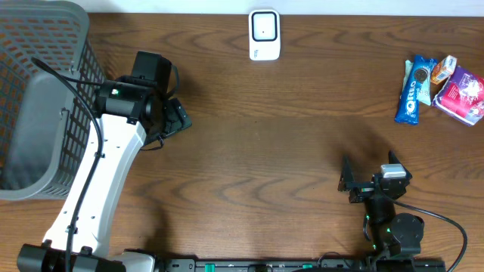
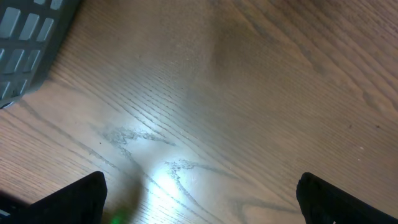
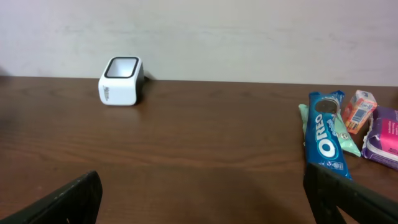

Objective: Scan the item barcode

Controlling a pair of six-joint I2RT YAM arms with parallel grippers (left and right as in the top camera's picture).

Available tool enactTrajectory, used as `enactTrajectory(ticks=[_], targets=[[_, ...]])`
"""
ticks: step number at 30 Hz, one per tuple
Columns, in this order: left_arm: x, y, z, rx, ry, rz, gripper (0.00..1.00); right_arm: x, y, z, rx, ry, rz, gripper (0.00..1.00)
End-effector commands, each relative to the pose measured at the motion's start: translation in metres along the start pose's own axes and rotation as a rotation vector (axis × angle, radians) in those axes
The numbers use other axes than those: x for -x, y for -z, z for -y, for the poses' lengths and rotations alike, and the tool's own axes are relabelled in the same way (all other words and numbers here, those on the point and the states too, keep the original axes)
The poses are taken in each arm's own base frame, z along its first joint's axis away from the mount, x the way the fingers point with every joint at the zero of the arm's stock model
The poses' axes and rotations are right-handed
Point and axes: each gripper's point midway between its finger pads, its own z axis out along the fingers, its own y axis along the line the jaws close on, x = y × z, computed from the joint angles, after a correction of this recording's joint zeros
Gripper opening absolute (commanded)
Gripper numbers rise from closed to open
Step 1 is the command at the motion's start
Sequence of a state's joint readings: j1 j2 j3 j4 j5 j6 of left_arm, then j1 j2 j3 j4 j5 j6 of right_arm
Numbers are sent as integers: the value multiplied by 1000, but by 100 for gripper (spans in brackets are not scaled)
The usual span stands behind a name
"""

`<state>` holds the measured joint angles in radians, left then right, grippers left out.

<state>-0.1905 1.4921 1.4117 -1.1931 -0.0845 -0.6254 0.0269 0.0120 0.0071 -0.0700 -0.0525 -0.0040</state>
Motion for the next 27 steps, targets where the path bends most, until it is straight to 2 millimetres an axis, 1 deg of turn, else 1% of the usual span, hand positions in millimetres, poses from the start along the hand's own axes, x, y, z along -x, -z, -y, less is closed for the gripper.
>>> enactTrajectory(ticks=[1, 27], targets=[[1, -1, -2, 9, 8, 0, 98, 0, 0, -2, 9, -14, 2, 99], [2, -1, -3, 15, 8, 6, 98, 0, 0, -2, 9, -14, 2, 99]])
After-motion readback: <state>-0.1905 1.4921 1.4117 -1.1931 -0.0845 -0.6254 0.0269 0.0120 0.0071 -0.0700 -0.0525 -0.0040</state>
